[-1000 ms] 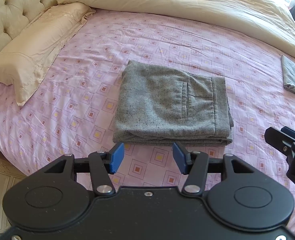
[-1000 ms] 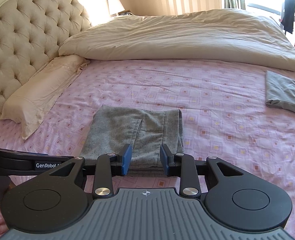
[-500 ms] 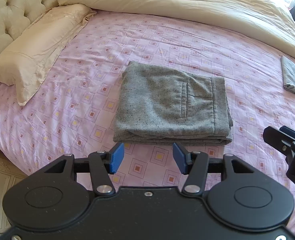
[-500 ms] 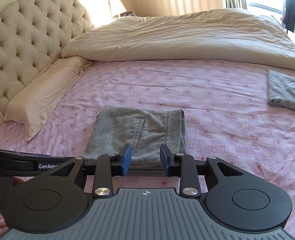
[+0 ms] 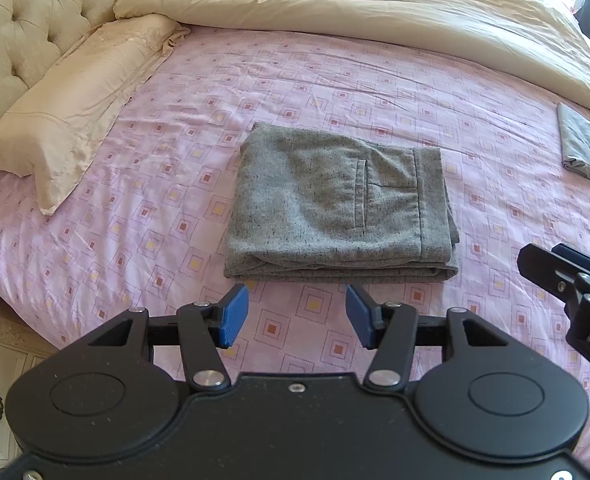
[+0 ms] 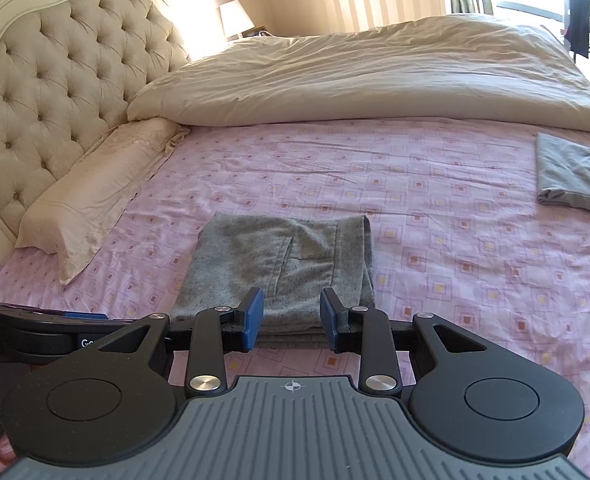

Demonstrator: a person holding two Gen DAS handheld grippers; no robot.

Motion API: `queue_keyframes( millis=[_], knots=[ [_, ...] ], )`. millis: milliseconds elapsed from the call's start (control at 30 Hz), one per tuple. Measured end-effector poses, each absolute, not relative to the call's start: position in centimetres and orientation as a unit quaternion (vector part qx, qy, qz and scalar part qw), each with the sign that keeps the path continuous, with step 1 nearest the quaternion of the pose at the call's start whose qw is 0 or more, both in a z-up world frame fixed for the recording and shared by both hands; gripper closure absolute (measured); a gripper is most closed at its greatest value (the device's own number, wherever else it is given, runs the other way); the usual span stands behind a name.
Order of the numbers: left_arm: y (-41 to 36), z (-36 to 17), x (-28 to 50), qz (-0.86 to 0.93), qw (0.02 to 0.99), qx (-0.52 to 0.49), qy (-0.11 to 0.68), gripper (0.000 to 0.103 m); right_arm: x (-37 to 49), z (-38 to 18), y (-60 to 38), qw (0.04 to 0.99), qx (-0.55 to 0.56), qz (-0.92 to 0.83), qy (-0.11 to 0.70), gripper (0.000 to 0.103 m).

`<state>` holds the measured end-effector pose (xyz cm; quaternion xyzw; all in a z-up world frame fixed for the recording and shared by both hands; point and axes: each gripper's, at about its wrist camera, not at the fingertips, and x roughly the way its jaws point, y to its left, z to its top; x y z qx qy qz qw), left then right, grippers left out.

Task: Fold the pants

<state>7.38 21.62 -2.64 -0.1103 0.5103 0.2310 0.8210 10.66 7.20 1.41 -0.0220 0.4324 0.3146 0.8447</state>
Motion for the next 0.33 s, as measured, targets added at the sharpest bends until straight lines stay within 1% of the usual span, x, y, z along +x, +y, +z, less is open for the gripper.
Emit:
queue_keyframes(
  millis=[133,333],
  knots=[
    [21.0,-2.7,7.2,0.234,0.82,-0.103,0.512,0.039,10.6,1.3,6.8,0.844,-0.018,0.317,0.433,0.073],
    [19.9,-2.4,7.0,0.237,0.825,-0.094,0.505,0.039,10.7,1.2,6.1,0.842,-0.013,0.32,0.435,0.073]
  ],
)
